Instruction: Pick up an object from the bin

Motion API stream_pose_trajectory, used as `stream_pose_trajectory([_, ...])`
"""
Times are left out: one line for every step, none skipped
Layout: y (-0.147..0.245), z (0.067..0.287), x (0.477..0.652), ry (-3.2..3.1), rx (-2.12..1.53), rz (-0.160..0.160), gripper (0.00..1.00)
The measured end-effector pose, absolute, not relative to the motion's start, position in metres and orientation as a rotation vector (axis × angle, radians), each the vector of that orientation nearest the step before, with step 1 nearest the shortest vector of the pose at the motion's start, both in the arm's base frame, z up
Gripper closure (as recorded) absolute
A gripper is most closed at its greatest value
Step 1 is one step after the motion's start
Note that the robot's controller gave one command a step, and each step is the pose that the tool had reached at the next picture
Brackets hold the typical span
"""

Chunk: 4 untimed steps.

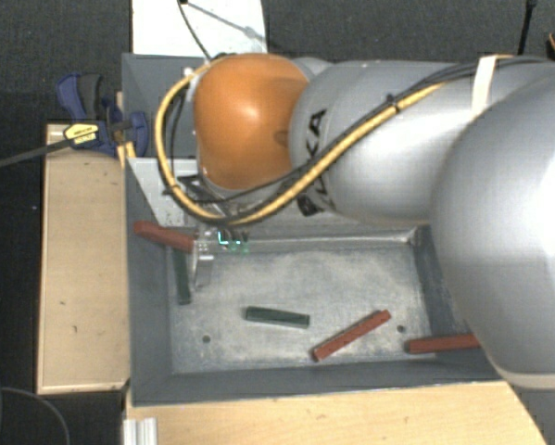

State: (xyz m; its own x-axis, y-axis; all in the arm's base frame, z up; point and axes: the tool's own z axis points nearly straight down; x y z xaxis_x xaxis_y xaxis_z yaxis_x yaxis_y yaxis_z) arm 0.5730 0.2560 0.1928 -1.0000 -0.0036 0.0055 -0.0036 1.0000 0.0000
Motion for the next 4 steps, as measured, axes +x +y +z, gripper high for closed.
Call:
stream_pose_trajectory([0.234, 0.073, 0.586, -3.128, 0.373, 0.007, 0.0])
stream_pose_trajectory([0.175, 0.104, 0.521, -3.124, 0.316, 0.003, 0.0])
stream_pose_trajectory([0.112, 0.068, 0.526, -3.118, 0.362, 0.004, 0.0])
stream_pose_trajectory([0.116, 0.07, 0.526, -3.121, 0.363, -0.002, 1.0])
